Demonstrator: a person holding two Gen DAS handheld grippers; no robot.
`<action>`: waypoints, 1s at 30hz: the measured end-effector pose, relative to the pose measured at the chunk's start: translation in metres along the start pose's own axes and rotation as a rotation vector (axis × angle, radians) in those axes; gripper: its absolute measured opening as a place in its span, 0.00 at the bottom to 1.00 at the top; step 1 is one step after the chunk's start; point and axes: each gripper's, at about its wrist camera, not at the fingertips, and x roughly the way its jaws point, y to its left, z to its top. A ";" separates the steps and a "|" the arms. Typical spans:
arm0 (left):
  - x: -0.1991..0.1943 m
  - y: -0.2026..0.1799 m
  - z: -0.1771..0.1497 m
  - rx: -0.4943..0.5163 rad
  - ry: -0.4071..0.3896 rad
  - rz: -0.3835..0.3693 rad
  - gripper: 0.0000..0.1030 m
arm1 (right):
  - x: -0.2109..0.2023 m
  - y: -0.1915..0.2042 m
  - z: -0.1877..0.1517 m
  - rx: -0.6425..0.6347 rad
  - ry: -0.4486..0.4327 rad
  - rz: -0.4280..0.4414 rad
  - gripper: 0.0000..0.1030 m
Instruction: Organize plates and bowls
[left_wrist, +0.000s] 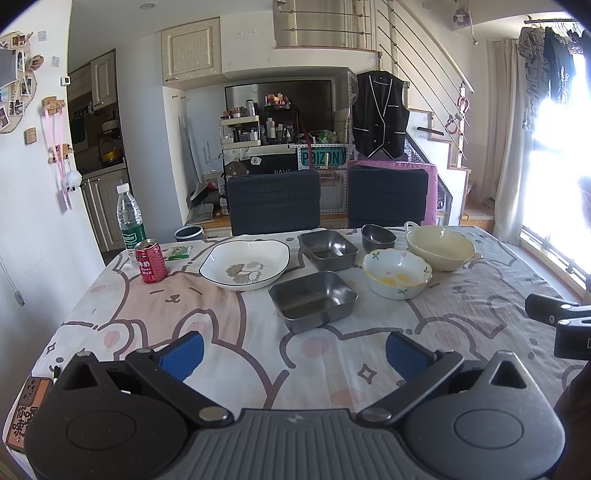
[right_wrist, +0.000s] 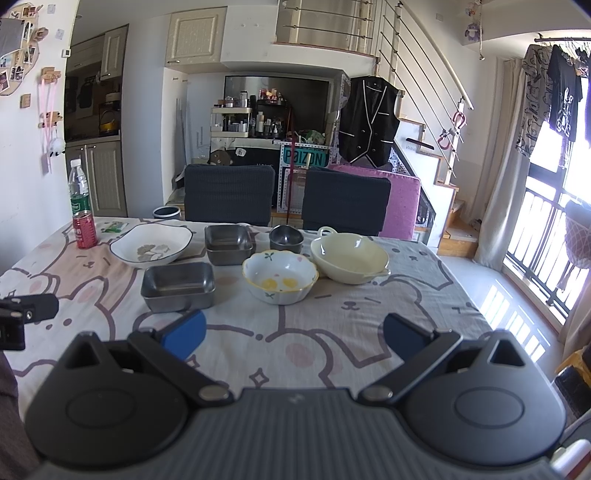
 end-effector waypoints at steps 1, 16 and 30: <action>0.000 0.000 0.000 0.000 0.000 0.000 1.00 | 0.000 0.000 0.000 0.000 0.000 -0.001 1.00; 0.003 -0.002 0.000 0.007 0.005 0.017 1.00 | 0.000 0.000 0.000 -0.002 0.002 -0.001 1.00; 0.020 0.024 -0.002 0.004 0.058 0.112 1.00 | 0.010 0.010 0.013 -0.073 0.046 0.026 1.00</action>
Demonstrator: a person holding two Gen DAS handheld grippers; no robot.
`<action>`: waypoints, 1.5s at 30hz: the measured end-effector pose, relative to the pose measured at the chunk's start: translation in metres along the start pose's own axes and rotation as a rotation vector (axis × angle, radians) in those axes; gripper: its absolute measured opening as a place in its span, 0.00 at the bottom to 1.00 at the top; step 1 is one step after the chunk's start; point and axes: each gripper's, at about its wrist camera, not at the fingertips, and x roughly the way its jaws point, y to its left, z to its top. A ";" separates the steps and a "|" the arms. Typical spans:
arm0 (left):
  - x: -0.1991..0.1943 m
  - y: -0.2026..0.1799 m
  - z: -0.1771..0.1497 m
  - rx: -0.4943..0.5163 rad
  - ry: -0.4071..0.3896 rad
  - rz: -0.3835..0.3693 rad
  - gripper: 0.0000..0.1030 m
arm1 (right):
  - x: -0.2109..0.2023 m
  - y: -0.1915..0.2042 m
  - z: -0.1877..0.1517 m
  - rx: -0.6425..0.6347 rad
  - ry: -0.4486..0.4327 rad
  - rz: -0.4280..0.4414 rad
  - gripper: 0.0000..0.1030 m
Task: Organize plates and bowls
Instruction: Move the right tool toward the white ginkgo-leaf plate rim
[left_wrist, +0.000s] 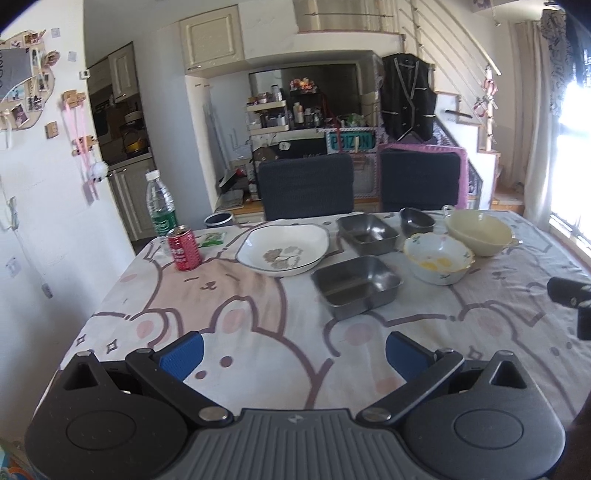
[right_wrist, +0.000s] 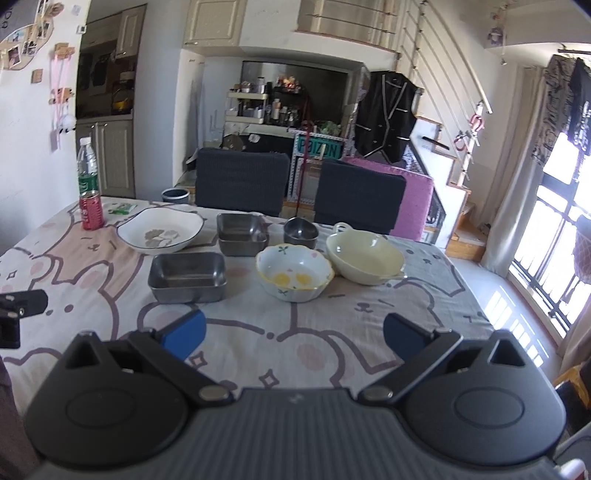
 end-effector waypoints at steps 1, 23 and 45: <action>0.002 0.002 0.000 -0.007 0.005 0.008 1.00 | 0.002 0.000 0.002 0.000 0.006 0.006 1.00; 0.057 0.052 0.079 -0.071 0.020 0.038 1.00 | 0.065 0.023 0.075 -0.058 -0.055 0.176 1.00; 0.209 0.091 0.133 -0.101 0.050 -0.038 1.00 | 0.217 0.066 0.151 -0.050 -0.075 0.229 1.00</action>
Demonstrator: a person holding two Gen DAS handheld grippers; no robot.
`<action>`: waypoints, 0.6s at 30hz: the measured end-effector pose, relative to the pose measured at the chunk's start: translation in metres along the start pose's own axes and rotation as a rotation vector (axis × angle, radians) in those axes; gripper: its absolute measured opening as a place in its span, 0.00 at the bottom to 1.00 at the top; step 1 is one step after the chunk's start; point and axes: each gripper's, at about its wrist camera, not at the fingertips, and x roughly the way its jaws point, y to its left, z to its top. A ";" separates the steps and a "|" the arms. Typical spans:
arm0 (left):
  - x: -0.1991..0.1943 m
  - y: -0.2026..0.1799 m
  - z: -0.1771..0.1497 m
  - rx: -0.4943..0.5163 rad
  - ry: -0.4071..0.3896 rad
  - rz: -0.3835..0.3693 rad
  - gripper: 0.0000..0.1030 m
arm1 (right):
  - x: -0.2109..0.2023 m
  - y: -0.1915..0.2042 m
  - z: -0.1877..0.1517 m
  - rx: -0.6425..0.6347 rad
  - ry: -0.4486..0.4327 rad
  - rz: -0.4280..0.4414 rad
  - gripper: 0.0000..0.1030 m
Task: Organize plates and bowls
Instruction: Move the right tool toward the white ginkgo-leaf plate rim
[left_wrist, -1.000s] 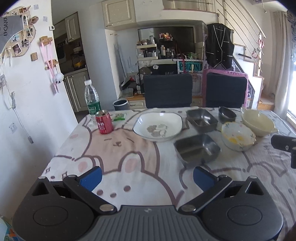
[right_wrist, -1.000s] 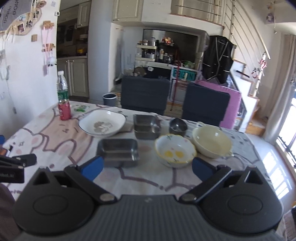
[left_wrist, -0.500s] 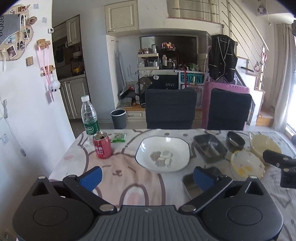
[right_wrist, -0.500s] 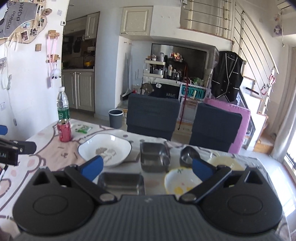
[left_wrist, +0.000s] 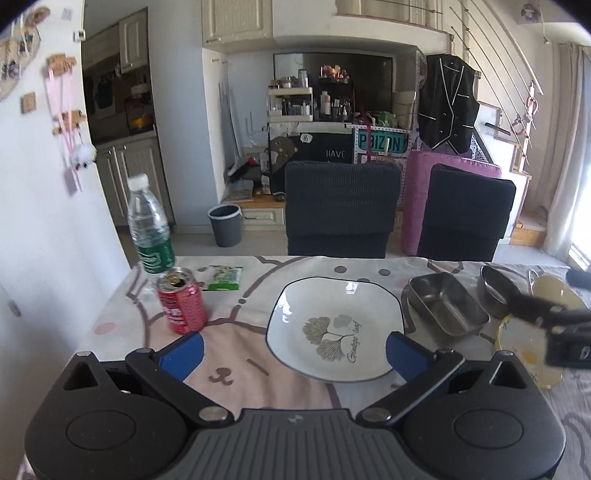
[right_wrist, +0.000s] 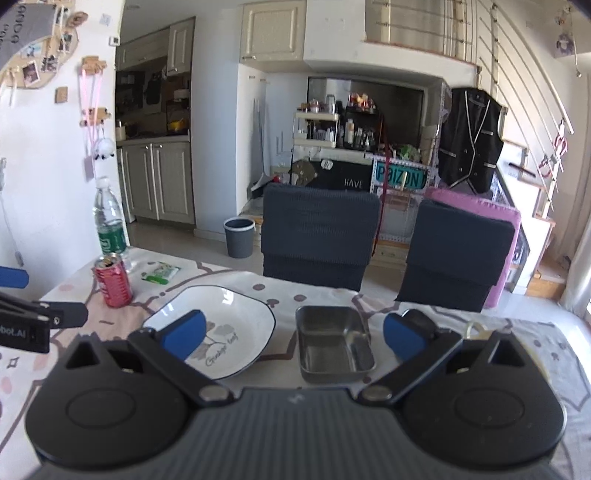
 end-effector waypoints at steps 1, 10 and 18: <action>0.008 0.002 0.002 -0.014 0.004 -0.006 1.00 | 0.009 0.001 0.000 0.006 0.010 -0.001 1.00; 0.091 0.023 0.003 -0.097 0.050 0.009 1.00 | 0.077 0.006 -0.011 0.061 0.059 0.020 1.00; 0.156 0.049 0.000 -0.094 0.107 -0.058 1.00 | 0.115 0.002 -0.024 0.155 0.045 0.050 1.00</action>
